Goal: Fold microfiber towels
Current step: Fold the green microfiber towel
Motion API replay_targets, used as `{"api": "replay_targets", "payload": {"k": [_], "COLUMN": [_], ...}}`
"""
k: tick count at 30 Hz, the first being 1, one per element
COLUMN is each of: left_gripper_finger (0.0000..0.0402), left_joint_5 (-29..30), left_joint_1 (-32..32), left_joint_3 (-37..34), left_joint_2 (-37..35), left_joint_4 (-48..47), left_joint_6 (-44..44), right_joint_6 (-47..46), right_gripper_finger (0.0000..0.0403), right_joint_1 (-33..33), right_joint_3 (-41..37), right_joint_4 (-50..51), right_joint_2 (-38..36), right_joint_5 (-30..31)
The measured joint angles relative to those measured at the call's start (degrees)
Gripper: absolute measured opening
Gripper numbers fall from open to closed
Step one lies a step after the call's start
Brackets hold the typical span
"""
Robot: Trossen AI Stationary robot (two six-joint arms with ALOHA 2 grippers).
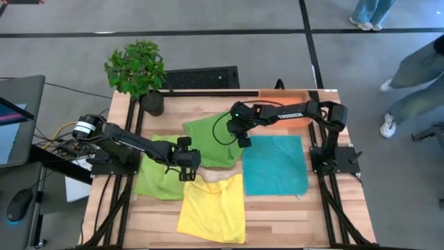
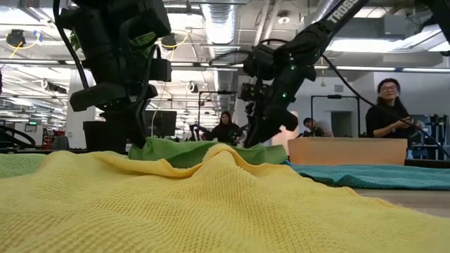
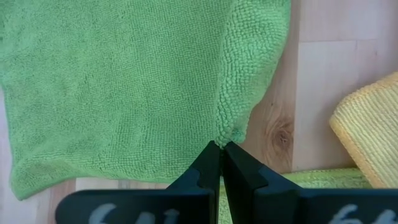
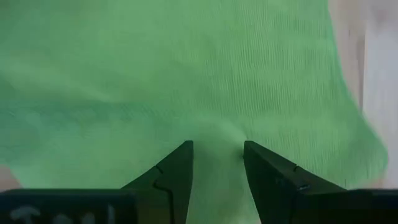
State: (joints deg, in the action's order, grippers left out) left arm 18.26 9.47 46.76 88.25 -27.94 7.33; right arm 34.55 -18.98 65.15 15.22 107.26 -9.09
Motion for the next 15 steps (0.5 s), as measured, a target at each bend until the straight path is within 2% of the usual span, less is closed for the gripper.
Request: {"api": "replay_targets", "payload": {"k": [8, 15], "left_gripper_finger": [0.0, 0.0], "left_joint_5": [0.0, 0.02], "left_joint_1": [0.0, 0.0], "left_joint_3": [0.0, 0.0], "left_joint_2": [0.0, 0.0], "left_joint_4": [0.0, 0.0], "left_joint_6": [-0.02, -0.02], "right_joint_6": [-0.03, 0.01], "right_gripper_finger": [0.0163, 0.0141], "right_joint_1": [-0.03, -0.37], "right_joint_3": [-0.01, -0.01], "right_joint_4": [0.27, 1.45], "right_joint_2": [-0.11, -0.11], "right_joint_5": [-0.08, -0.06]}}
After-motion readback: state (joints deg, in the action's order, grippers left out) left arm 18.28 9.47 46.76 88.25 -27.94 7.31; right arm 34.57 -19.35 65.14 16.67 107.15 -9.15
